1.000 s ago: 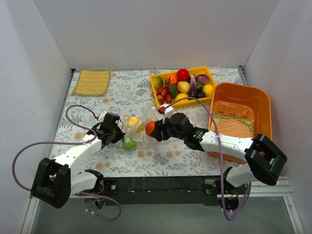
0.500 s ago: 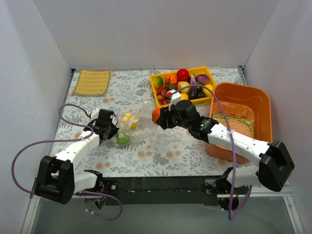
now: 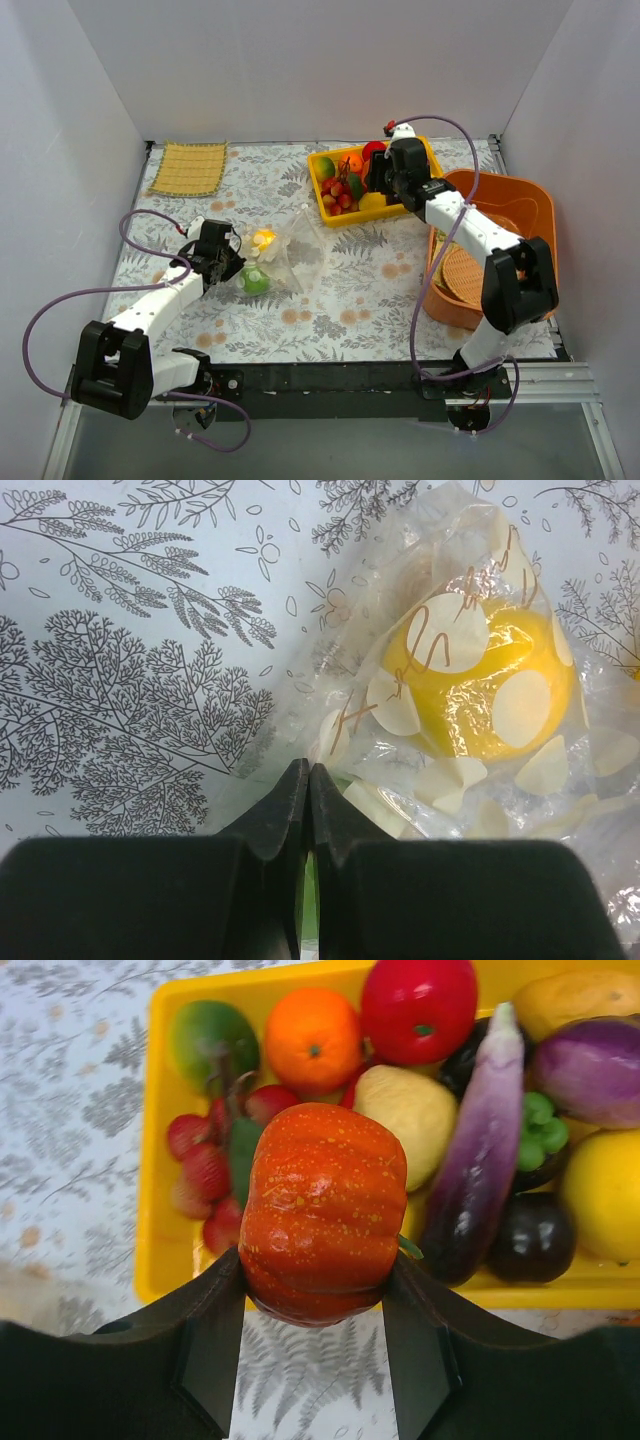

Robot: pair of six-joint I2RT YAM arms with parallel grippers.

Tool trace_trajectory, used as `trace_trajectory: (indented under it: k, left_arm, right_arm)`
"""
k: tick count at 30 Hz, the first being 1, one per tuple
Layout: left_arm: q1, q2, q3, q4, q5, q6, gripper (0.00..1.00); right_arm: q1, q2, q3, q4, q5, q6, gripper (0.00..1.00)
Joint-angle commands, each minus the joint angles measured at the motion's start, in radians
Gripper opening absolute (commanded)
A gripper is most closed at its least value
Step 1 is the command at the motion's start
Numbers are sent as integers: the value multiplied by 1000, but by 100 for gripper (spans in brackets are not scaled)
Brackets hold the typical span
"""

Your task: Open the zip-top bag and remove the fake food

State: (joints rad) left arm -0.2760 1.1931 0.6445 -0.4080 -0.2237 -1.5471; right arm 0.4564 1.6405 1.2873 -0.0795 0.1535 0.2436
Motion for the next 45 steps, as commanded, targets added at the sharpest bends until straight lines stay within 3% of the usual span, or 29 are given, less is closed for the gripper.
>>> trace_trajectory:
  k: [1,10,14,23,26,29,45]
  left_arm:
    - [6,-46,4,28,46,15,0]
    - [6,-53,24,32,84,36,0]
    - [4,-49,26,38,92,44,0]
    - [4,-46,11,55,103,48,0]
    - [6,-46,3,58,106,48,0]
    - [6,-46,-3,66,107,47,0]
    - [6,-38,-14,80,103,42,0]
  right_arm:
    - [-82,117,138,29,5,-18,11]
    - [-124,366,361,41,-32,-30,12]
    - [-124,404,372,69,-60,-20,16]
    - [-124,417,333,70,-98,2,51]
    - [-124,389,326,70,-88,-3,69]
    - [-124,375,336,57,-88,-12,74]
    - [-121,219,225,32,-94,16,75]
